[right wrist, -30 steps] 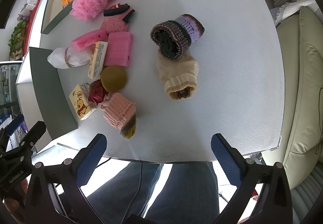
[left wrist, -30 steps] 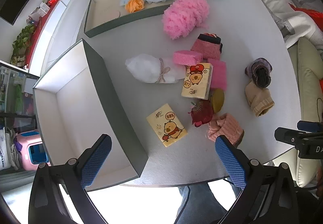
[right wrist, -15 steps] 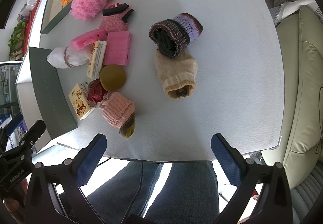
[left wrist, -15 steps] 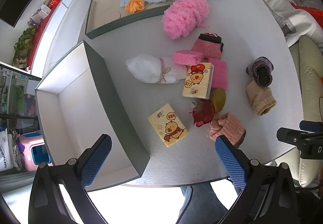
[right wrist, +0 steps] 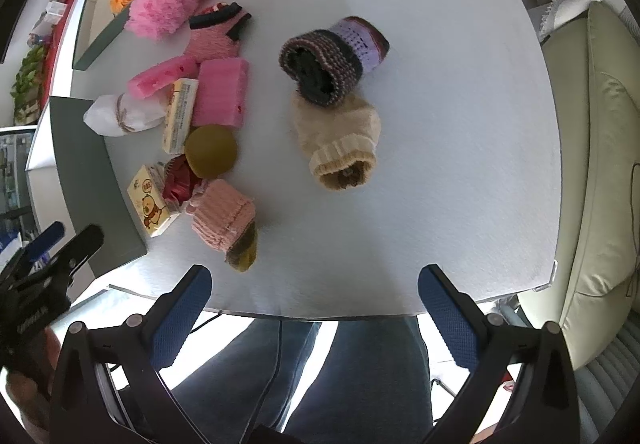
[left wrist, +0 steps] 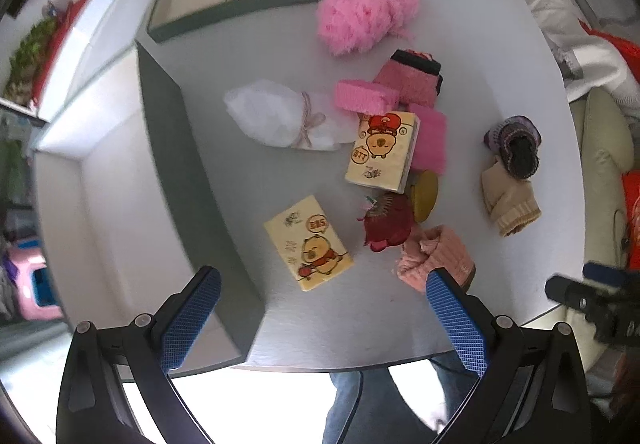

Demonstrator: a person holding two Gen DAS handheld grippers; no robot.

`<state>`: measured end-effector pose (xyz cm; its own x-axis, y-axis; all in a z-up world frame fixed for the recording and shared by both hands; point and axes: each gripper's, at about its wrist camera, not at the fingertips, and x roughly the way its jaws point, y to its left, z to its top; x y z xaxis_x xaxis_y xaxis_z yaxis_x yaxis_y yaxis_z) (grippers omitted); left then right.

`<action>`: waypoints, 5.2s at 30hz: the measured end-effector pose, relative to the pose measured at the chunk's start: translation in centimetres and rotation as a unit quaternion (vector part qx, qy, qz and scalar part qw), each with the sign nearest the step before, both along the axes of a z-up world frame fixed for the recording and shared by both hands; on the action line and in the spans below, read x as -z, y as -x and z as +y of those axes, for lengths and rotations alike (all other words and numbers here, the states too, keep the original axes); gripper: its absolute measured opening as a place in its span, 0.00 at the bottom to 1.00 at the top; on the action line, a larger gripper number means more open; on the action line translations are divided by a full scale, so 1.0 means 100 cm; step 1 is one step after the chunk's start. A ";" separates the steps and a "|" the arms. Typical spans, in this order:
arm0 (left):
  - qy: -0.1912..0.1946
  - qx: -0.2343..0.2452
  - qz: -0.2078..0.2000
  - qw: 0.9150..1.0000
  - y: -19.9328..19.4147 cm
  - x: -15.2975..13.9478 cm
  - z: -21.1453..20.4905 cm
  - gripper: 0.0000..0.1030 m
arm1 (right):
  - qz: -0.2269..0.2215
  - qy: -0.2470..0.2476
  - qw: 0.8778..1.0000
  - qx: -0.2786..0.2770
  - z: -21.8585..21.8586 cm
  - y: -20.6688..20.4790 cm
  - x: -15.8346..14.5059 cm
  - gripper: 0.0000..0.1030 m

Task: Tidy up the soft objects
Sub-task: 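Move both tools toward the items on the table, then grasp the beige knitted mitten with the right tool while the left tool grasps the yellow tissue pack, then carry the mitten and tissue pack over the white box with both tools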

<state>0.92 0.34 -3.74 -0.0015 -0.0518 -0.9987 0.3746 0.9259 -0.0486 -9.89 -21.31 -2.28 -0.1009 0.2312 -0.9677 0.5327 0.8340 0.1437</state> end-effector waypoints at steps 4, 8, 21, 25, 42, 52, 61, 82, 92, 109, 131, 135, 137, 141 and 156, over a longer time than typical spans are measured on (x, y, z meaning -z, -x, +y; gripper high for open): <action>-0.003 -0.012 0.032 0.999 -0.001 0.019 -0.008 1.00 | 0.004 0.024 1.000 0.001 -0.001 0.004 0.002 1.00; 0.014 -0.020 0.024 0.999 -0.001 0.038 -0.005 1.00 | 0.012 0.043 0.999 0.005 -0.003 0.007 0.003 1.00; -0.028 -0.044 0.018 0.999 0.012 0.060 0.045 1.00 | -0.021 0.032 0.999 0.007 -0.006 -0.003 0.017 1.00; -0.010 -0.058 0.019 0.998 0.006 0.058 0.042 1.00 | -0.024 0.036 0.999 0.010 -0.010 -0.011 0.024 1.00; -0.032 -0.136 0.027 0.990 -0.040 0.085 0.037 1.00 | 0.000 0.058 0.998 -0.007 -0.038 -0.050 0.066 1.00; -0.033 -0.152 0.043 0.987 -0.057 0.123 0.065 1.00 | 0.018 0.054 0.998 -0.026 -0.026 -0.076 0.120 1.00; -0.032 -0.146 0.027 0.988 -0.056 0.114 0.054 1.00 | 0.031 0.065 0.997 -0.031 -0.023 -0.080 0.151 1.00; -0.036 -0.130 0.037 0.990 -0.046 0.107 0.040 0.61 | 0.029 0.061 0.997 -0.040 -0.034 -0.084 0.136 0.37; -0.007 -0.106 0.036 0.994 -0.026 0.081 0.051 0.56 | 0.014 0.002 1.000 0.006 -0.033 -0.047 0.123 0.28; 0.058 -0.079 -0.045 0.994 -0.033 -0.007 0.080 0.56 | -0.056 0.012 0.997 -0.048 -0.021 -0.055 0.018 0.28; 0.027 -0.303 -0.127 0.944 -0.044 -0.040 0.233 0.56 | -0.143 -0.033 0.933 -0.328 0.244 -0.208 -0.032 0.28; 0.014 -0.339 -0.120 0.933 -0.046 -0.029 0.259 0.56 | -0.153 -0.027 0.915 -0.372 0.283 -0.224 -0.025 0.28; 0.007 -0.352 -0.117 0.928 -0.047 -0.022 0.267 0.56 | -0.158 -0.014 0.907 -0.391 0.297 -0.229 -0.022 0.28; -0.002 -0.368 -0.107 0.924 -0.048 -0.008 0.275 0.56 | -0.161 0.007 0.890 -0.428 0.322 -0.236 -0.015 0.28; -0.008 -0.377 -0.072 0.924 -0.051 0.028 0.280 0.56 | -0.151 0.037 0.856 -0.492 0.358 -0.244 0.018 0.28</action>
